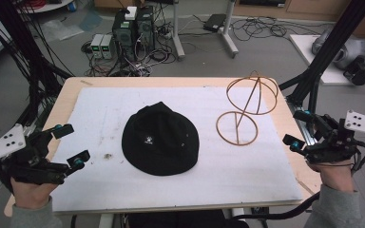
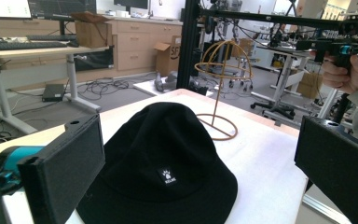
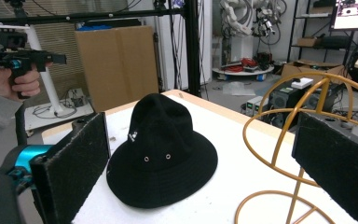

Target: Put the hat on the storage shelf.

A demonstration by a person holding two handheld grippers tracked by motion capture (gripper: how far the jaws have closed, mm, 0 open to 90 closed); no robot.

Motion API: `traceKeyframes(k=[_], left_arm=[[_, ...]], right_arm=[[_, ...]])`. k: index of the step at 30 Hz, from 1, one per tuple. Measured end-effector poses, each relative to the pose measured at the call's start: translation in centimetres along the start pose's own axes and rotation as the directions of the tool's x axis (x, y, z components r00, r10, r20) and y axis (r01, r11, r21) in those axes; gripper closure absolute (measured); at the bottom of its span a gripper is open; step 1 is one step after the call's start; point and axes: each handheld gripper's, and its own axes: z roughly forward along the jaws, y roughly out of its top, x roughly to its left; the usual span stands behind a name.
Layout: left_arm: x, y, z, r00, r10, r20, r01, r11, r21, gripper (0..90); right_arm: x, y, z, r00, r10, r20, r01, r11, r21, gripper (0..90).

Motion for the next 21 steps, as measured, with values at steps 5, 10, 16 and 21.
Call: traceKeyframes(k=[5, 10, 16, 21], left_arm=[[-0.1, 0.0, -0.3, 1.0000, -0.003, -0.008, 0.003, 1.0000, -0.003, 1.9], [-0.2, -0.1, -0.3, 0.9999, -0.006, -0.010, 0.006, 1.0000, 0.005, 1.9], [-0.2, 0.1, 0.0, 0.9999, -0.012, 0.002, 0.012, 0.9999, 0.005, 1.9], [-0.2, 0.4, 0.9, 0.9999, -0.008, 0.009, 0.008, 0.9998, 0.016, 1.9]], right_arm=[[-0.1, 0.0, 0.5, 0.9999, -0.010, -0.010, 0.010, 1.000, 0.003, 3.3], [-0.1, 0.1, 0.8, 0.9998, -0.002, -0.019, 0.002, 1.000, 0.009, 3.3], [-0.1, 0.1, 0.9, 0.9998, -0.005, -0.019, 0.006, 1.000, 0.011, 3.4], [0.0, 0.1, 0.9, 0.9998, 0.002, -0.017, -0.002, 1.000, 0.016, 3.4]])
